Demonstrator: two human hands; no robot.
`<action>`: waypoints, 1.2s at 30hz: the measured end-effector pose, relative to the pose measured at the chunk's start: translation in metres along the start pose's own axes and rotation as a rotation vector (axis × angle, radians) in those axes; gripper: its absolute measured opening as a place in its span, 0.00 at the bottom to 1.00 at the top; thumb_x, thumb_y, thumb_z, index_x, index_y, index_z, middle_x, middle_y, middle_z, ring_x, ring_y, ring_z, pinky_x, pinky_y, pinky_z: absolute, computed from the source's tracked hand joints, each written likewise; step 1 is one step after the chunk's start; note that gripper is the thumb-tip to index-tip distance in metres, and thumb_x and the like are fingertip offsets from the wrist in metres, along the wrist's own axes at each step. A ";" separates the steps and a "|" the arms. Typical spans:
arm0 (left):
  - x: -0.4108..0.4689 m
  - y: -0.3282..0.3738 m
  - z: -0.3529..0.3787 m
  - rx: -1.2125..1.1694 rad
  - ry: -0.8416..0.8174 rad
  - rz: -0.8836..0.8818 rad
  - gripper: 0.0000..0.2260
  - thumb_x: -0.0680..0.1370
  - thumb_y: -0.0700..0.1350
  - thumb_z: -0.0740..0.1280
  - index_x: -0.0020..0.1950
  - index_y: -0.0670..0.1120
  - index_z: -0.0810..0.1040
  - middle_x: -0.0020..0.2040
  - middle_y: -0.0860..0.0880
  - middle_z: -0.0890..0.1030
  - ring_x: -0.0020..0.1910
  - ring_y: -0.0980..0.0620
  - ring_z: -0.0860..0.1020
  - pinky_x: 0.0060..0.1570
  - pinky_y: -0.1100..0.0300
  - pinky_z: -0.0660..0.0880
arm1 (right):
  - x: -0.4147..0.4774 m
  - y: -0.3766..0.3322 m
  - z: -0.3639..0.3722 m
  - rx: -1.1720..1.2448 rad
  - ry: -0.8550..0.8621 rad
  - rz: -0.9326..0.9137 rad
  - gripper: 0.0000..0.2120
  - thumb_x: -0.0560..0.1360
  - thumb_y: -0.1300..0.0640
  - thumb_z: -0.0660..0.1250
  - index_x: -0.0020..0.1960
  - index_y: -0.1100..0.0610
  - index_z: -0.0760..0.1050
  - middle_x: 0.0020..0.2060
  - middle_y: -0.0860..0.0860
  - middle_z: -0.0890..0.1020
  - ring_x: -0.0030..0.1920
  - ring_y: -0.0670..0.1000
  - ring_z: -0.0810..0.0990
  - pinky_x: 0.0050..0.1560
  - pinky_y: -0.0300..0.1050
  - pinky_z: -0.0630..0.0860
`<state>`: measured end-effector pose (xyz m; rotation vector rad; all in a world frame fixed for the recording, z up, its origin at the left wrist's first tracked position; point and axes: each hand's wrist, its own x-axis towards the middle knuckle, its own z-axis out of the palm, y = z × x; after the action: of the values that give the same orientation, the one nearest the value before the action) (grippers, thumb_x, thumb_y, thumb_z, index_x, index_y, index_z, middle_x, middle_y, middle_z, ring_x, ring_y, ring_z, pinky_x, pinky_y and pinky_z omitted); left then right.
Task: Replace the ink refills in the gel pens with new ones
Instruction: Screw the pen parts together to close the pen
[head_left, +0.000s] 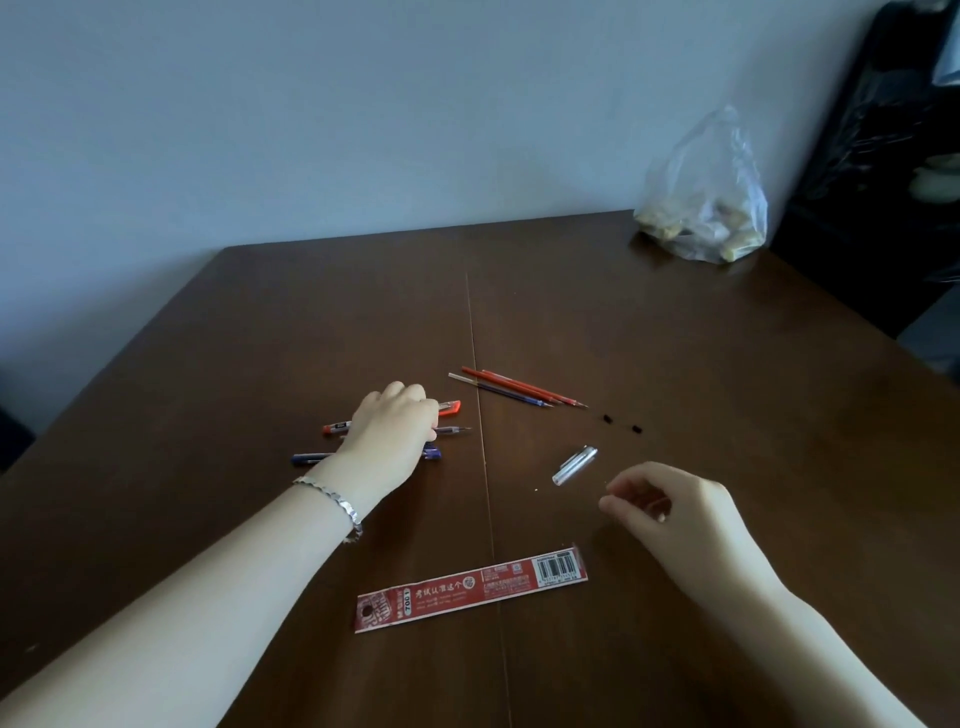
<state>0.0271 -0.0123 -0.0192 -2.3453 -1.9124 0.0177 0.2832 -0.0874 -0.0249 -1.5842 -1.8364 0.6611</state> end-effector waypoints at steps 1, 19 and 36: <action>-0.003 0.001 0.000 0.020 0.045 0.011 0.07 0.79 0.44 0.58 0.53 0.44 0.74 0.52 0.45 0.77 0.51 0.46 0.72 0.49 0.54 0.69 | 0.000 -0.003 -0.001 0.026 0.008 0.003 0.04 0.69 0.56 0.71 0.40 0.49 0.78 0.35 0.43 0.80 0.36 0.42 0.77 0.37 0.24 0.70; -0.094 0.062 -0.051 -0.874 0.247 0.031 0.08 0.73 0.49 0.65 0.51 0.53 0.77 0.45 0.61 0.78 0.49 0.61 0.77 0.47 0.74 0.74 | 0.002 -0.066 -0.024 0.651 0.019 -0.033 0.07 0.67 0.63 0.70 0.39 0.51 0.81 0.39 0.45 0.85 0.34 0.41 0.82 0.35 0.28 0.75; -0.101 0.068 -0.053 -0.832 0.271 0.060 0.10 0.71 0.52 0.62 0.51 0.54 0.77 0.46 0.61 0.77 0.45 0.64 0.78 0.48 0.78 0.71 | -0.003 -0.062 -0.030 0.539 0.026 -0.126 0.08 0.66 0.64 0.72 0.39 0.51 0.82 0.40 0.40 0.84 0.37 0.40 0.83 0.36 0.28 0.75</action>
<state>0.0772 -0.1286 0.0203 -2.6388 -1.9312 -1.2396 0.2635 -0.1008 0.0398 -1.1079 -1.5490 0.9716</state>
